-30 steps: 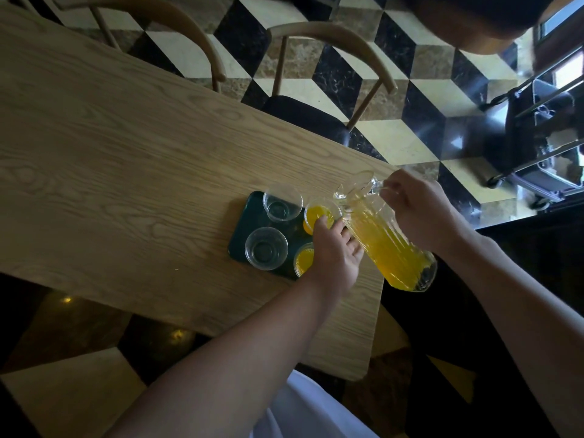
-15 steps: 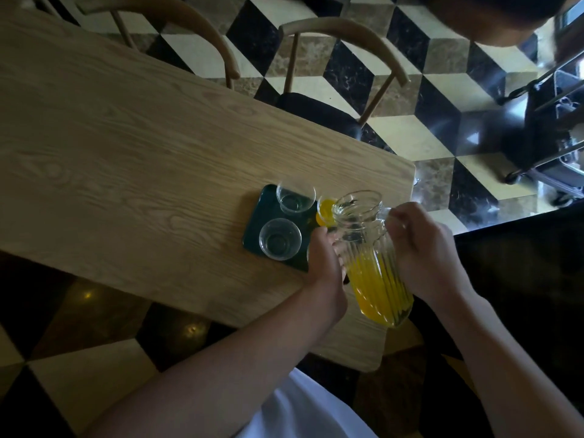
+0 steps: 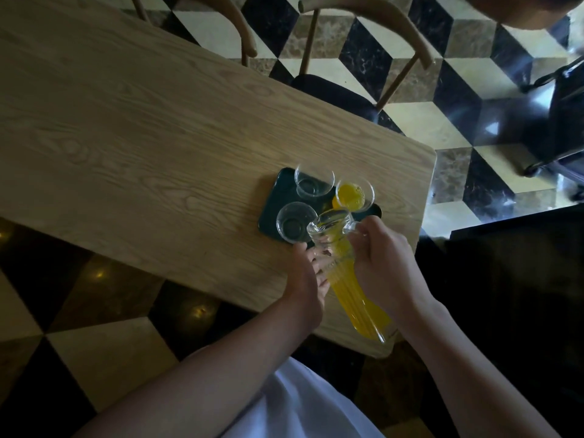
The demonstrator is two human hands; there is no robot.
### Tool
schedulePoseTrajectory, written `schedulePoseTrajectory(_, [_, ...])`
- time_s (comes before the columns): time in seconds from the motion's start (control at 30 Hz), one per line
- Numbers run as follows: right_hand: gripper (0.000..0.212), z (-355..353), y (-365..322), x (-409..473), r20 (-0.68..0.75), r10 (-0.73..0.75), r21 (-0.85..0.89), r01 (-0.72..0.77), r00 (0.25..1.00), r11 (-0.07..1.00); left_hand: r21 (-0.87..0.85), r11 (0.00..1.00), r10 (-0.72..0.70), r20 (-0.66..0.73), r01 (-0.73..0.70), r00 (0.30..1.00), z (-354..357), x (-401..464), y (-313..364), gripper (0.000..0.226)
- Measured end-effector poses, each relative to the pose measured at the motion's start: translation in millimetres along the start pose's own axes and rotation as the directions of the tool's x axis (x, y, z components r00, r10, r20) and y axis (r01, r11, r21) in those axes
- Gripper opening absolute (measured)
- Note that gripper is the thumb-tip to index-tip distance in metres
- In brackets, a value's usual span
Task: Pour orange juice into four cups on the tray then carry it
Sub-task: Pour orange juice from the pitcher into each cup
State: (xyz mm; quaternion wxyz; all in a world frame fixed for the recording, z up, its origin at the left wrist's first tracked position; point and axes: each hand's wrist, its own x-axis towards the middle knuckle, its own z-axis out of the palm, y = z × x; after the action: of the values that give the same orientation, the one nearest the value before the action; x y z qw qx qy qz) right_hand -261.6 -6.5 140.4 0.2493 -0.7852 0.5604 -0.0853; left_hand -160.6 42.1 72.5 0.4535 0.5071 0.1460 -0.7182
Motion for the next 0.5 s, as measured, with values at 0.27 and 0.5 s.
schedulePoseTrajectory(0.27, [0.017,14.1,-17.3,10.7,0.071,0.062,-0.096,-0.055,0.996,0.994,-0.136,0.988,-0.071,0.025,0.074,0.997,-21.0,10.3,1.3,0.051])
schedulePoseTrajectory(0.5, [0.018,16.7,-28.4,17.4,0.111,0.078,-0.141,-0.062,0.991,0.988,-0.204,0.971,-0.117,0.039,0.123,0.992,-27.4,17.2,3.9,0.058])
